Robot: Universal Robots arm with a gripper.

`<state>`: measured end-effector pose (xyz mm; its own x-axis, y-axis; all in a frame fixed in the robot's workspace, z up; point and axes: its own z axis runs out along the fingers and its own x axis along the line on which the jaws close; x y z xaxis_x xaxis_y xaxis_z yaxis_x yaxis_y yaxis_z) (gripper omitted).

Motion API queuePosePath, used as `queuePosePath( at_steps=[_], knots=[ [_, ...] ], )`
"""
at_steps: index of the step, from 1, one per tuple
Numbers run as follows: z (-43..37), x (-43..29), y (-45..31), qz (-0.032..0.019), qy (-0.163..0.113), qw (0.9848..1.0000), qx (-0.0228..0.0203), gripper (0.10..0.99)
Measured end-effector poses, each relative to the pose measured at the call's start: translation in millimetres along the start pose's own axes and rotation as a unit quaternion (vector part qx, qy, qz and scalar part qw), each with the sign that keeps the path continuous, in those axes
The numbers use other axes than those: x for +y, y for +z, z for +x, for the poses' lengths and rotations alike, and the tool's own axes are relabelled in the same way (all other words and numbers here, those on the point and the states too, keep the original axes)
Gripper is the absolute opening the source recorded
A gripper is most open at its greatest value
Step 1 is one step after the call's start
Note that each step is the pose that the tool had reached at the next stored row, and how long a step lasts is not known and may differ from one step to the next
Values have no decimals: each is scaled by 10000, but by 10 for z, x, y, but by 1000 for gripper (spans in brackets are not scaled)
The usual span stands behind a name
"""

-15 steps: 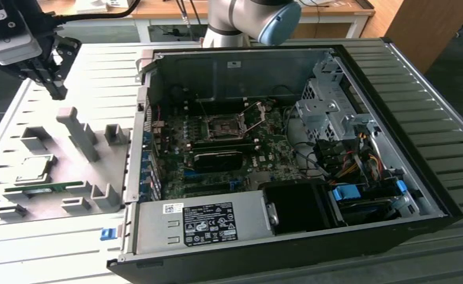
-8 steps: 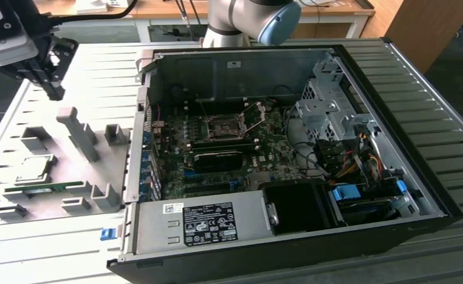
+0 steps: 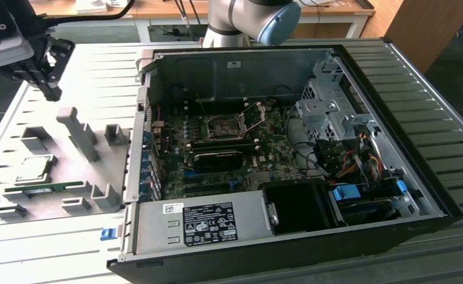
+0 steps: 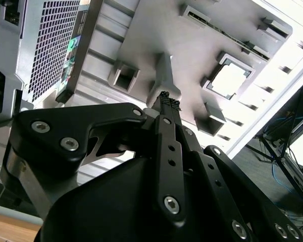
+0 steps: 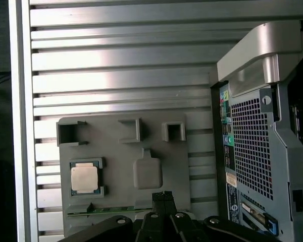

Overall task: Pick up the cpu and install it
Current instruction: 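Reach for the cpu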

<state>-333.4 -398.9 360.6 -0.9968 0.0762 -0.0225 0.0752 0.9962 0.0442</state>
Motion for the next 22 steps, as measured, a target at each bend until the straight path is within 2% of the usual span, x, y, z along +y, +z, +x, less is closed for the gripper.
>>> queuePosePath(
  at_steps=[22],
  knots=[
    [109, -10, 28, 1, 0, 10000, 6, 106]
  ],
)
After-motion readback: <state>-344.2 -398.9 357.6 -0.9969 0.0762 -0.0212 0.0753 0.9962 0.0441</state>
